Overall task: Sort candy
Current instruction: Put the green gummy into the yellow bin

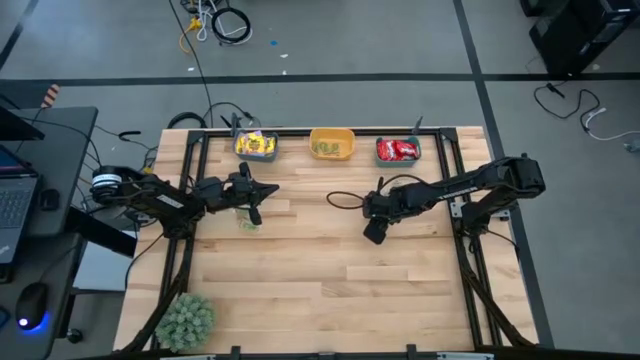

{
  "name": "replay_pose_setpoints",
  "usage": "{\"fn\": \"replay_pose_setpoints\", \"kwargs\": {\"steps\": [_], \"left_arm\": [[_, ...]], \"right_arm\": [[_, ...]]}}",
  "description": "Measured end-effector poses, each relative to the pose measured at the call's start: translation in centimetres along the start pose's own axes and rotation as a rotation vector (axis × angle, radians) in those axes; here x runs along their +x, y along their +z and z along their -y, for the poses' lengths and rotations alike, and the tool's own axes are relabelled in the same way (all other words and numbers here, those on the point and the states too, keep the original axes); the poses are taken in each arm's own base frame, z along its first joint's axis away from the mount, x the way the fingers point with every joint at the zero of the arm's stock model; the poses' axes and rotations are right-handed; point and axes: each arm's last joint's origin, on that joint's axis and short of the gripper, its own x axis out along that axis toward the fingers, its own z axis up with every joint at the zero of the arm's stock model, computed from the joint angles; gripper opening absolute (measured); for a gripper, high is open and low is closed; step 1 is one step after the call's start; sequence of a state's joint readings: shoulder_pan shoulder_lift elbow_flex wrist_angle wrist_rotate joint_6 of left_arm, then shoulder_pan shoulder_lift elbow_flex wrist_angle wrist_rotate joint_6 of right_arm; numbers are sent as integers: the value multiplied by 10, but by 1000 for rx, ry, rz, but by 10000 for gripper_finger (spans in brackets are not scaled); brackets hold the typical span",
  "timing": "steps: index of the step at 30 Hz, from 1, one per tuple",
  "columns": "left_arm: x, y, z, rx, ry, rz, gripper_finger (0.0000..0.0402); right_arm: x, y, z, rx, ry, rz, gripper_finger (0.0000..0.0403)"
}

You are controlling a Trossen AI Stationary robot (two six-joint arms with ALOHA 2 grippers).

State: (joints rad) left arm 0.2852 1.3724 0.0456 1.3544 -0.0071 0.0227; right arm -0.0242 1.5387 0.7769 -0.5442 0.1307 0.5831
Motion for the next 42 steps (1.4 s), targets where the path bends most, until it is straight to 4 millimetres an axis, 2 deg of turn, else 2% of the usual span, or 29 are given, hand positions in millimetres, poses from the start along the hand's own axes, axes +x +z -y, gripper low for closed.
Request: {"fn": "replay_pose_setpoints", "kwargs": {"steps": [4, 10, 14, 16, 19, 22, 25, 27, 35, 39, 42], "left_arm": [[0, 0, 0, 0, 0, 0, 0], [0, 0, 0, 0, 0, 0, 0], [0, 0, 0, 0, 0, 0, 0], [0, 0, 0, 0, 0, 0, 0], [0, 0, 0, -1, 0, 0, 0], [0, 0, 0, -1, 6, 0, 0], [0, 0, -1, -1, 23, 0, 0], [0, 0, -1, -1, 26, 4, 0], [0, 1, -1, 3, 28, 8, 0], [0, 1, -1, 3, 28, 8, 0], [0, 1, -1, 3, 30, 8, 0]], "right_arm": [[1, 0, 0, -1, 5, 7, 121], [1, 2, -2, -39, 42, 21, 19], [-3, 8, -6, -55, 65, 40, 11], [-10, 18, -9, -63, 84, 74, 8], [-26, 45, -8, -9, 83, 170, 2], [-44, 77, 8, 165, 41, 287, 4], [-53, 105, 27, 252, 7, 408, 1], [-48, 120, 40, 300, -5, 444, 1], [-2, 178, 85, 447, -61, 425, 0], [9, 200, 101, 494, -104, 364, 0], [17, 208, 110, 526, -164, 273, 1]]}}
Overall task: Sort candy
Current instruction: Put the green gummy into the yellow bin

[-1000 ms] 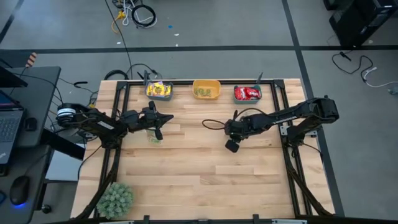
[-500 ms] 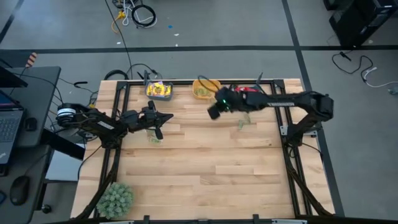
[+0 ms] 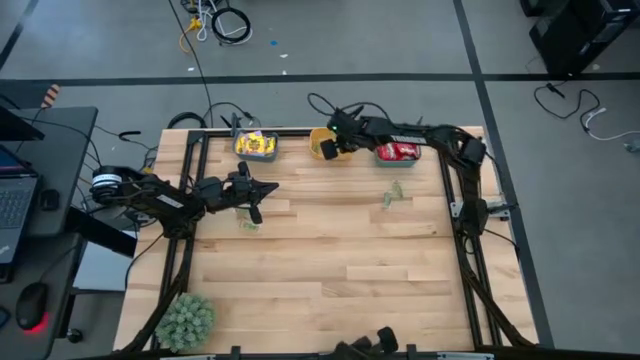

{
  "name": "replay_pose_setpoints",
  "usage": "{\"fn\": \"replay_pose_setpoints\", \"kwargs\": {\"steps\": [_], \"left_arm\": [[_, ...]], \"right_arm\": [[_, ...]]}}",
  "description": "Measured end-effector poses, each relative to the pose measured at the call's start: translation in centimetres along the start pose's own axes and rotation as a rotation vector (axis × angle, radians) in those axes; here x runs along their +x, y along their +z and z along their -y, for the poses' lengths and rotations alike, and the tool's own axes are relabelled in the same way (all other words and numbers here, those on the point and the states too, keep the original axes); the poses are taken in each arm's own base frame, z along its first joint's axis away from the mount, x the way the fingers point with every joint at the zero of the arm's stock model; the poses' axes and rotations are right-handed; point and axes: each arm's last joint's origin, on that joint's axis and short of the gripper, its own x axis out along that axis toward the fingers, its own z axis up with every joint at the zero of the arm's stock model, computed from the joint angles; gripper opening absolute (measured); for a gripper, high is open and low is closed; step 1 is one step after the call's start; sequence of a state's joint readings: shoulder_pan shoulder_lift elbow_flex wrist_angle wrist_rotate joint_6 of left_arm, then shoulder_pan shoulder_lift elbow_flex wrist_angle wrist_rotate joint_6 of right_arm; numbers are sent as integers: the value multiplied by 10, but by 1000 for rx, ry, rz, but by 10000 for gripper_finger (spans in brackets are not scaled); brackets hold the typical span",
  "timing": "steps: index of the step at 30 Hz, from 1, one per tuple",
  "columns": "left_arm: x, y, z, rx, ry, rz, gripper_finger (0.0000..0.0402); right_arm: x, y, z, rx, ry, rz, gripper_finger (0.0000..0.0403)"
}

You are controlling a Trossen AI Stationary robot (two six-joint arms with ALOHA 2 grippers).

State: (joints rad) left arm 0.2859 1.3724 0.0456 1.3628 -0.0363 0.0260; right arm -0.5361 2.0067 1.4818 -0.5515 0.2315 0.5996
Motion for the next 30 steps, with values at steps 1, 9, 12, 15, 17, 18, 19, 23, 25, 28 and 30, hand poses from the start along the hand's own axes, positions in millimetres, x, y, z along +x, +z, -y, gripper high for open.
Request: {"fn": "replay_pose_setpoints", "kwargs": {"steps": [1, 9, 12, 15, 17, 18, 19, 23, 25, 28, 30], "left_arm": [[0, 0, 0, 0, 0, 0, 0], [0, 0, 0, 0, 0, 0, 0], [0, 0, 0, 0, 0, -1, 0], [0, 0, 0, 0, 0, -1, 0], [0, 0, 0, 0, 0, -1, 0], [0, 0, 0, 0, 0, -1, 0], [0, 0, 0, 0, 0, -1, 0], [0, 0, 0, 17, 0, -5, 0], [0, -1, 0, 20, 0, -7, 0], [0, -1, 0, 21, 0, -7, 0], [0, -1, 0, 20, 0, -7, 0]], "right_arm": [[5, 1, 1, 0, -30, -22, 2], [25, 3, 1, -14, -84, -74, 50], [24, 4, 0, -34, -87, -67, 86], [15, 7, 1, -87, -75, -54, 130], [4, 9, 1, -174, -43, -62, 155], [-5, 10, 0, -215, -16, -76, 163], [-14, 9, 0, -257, 18, -98, 168], [-61, 1, -4, -434, 121, -158, 144], [-81, -8, -6, -505, 132, -180, 114], [-95, -28, -7, -560, 140, -204, 57], [-98, -45, -6, -591, 140, -212, 19]]}}
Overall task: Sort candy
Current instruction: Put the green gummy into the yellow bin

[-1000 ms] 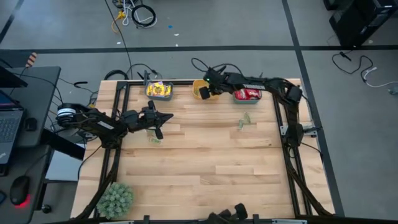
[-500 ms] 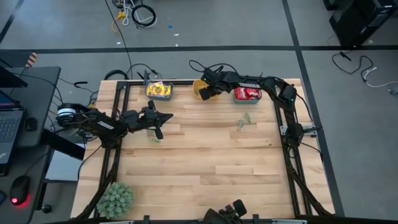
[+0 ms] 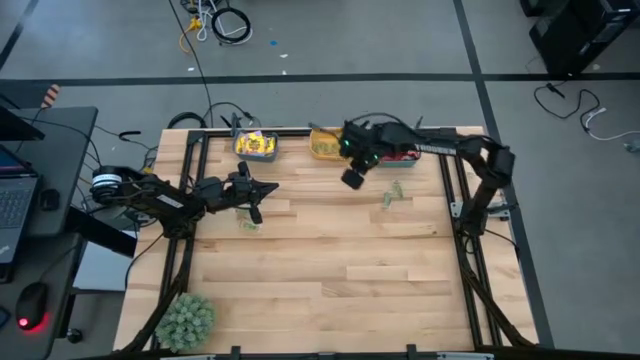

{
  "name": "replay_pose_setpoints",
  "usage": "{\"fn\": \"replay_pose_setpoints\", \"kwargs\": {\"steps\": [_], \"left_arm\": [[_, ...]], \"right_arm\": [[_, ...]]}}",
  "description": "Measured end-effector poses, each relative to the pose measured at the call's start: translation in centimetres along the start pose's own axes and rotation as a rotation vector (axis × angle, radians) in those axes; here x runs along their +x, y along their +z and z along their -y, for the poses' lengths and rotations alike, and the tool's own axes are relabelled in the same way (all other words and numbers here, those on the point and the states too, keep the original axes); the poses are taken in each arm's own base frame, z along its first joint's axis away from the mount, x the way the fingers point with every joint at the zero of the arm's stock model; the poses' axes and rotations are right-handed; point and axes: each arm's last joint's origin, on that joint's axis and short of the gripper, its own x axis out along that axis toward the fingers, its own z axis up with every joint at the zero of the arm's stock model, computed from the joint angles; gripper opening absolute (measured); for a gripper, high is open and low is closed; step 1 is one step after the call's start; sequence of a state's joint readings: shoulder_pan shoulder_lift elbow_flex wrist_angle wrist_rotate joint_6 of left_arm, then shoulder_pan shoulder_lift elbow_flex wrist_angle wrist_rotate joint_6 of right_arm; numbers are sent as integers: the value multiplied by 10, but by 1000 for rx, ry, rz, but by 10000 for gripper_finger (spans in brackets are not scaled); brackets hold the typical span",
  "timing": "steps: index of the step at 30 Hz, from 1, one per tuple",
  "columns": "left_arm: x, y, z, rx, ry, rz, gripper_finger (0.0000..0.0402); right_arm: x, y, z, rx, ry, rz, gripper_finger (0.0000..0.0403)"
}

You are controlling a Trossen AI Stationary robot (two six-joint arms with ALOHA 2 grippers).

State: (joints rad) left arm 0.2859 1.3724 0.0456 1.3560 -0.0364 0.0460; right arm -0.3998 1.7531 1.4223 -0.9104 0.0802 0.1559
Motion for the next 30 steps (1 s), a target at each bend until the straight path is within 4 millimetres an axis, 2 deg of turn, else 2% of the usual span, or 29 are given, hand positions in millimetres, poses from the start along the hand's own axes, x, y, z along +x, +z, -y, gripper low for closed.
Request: {"fn": "replay_pose_setpoints", "kwargs": {"steps": [6, 9, 13, 18, 23, 27, 30], "left_arm": [[0, 0, 0, -1, 0, -2, 0], [0, 0, 0, -1, 1, -1, 0], [0, 0, 0, -5, 0, -2, 0], [0, 0, 0, -5, 0, -1, 0], [0, 0, 0, -5, 1, -2, 0], [0, 0, 0, -5, 1, -4, 0], [0, -1, 0, -5, 0, -13, 0]], "right_arm": [[3, -53, -22, 63, 27, -12, 6], [5, -81, -27, 216, 26, -31, 3], [16, -107, -27, 421, -56, -47, 31], [30, -118, -25, 574, -160, -38, 92], [44, -121, -26, 626, -198, -81, 138], [54, -122, -27, 619, -219, -115, 143], [60, -123, -27, 613, -235, -136, 126]]}}
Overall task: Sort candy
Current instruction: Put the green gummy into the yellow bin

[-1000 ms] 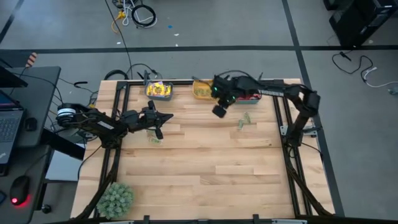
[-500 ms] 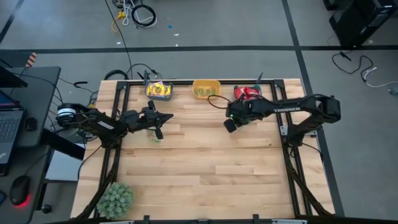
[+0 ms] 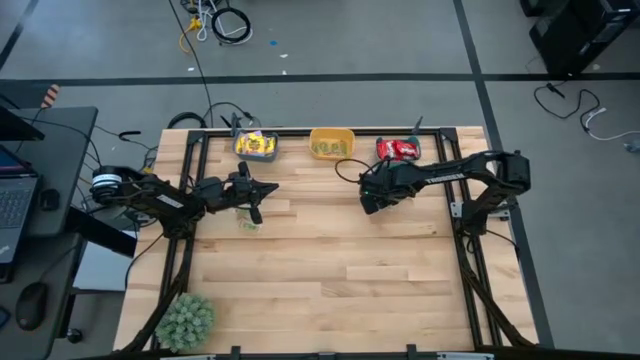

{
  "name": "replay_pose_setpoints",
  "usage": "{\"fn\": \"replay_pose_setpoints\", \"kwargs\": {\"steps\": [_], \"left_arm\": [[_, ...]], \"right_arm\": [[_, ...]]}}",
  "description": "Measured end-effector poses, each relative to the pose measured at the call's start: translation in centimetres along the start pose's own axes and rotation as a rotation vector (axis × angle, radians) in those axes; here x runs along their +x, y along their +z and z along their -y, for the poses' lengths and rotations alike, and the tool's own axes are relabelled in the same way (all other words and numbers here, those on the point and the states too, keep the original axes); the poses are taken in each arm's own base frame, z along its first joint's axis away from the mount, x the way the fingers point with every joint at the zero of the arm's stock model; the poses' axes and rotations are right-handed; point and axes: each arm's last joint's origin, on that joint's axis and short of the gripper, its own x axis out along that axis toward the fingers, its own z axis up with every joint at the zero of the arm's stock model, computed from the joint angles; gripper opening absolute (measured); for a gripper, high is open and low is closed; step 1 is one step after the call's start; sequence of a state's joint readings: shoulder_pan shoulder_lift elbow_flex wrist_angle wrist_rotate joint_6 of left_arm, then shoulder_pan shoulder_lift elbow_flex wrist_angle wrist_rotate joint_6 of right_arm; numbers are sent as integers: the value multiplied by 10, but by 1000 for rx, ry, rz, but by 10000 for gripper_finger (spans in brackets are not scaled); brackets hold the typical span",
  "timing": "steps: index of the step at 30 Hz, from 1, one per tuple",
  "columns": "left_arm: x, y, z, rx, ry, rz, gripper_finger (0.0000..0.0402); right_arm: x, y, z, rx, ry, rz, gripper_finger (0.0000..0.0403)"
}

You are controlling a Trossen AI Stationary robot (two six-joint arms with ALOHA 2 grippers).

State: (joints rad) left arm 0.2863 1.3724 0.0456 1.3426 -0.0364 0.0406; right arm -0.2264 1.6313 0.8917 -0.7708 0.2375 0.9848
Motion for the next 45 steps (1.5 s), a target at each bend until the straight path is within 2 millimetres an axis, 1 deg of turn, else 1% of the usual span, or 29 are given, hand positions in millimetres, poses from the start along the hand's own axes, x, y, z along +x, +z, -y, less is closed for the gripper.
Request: {"fn": "replay_pose_setpoints", "kwargs": {"steps": [3, 7, 8, 11, 13, 16, 20, 22, 24, 27, 30, 33, 35, 40, 45], "left_arm": [[0, 0, 0, 0, 0, -5, 0], [0, -1, 0, 0, 0, -5, 0], [0, -1, 0, 0, -1, -5, 0], [0, -1, 0, 0, 0, -6, 0], [0, -1, 0, -1, 0, -6, 0], [0, 0, 0, -17, 3, -5, 0], [0, -1, -1, -26, 18, -6, 0], [0, 0, -1, -25, 19, -5, 0], [0, 0, -1, -25, 19, -5, 0], [0, 0, -1, -25, 19, -5, 0], [0, 0, -1, -24, 19, -5, 0], [0, 0, -1, -24, 19, -4, 0], [0, 0, -1, -24, 18, -4, 0], [0, -1, -1, -24, 18, -6, 0], [0, -1, 0, -23, 18, -7, 0]], "right_arm": [[4, 0, -1, -20, -14, -8, 89], [5, 0, -2, -67, -11, -2, 19], [5, 0, -2, -79, -7, 4, 10], [3, 2, -4, -98, 3, 17, 10], [-1, 8, -8, -112, 27, 39, 5], [-16, 24, -18, -117, 91, 105, 3], [-43, 60, -34, -108, 242, 268, 1], [-51, 79, -42, -112, 293, 342, 1], [-52, 98, -46, -112, 290, 370, 0], [-46, 128, -54, -97, 276, 390, 0], [-33, 156, -65, -103, 275, 382, 0], [-23, 181, -71, -86, 275, 360, 0], [-14, 194, -73, -79, 255, 331, 0], [10, 211, -78, -72, 217, 259, 0], [21, 217, -85, -70, 252, 232, 5]]}}
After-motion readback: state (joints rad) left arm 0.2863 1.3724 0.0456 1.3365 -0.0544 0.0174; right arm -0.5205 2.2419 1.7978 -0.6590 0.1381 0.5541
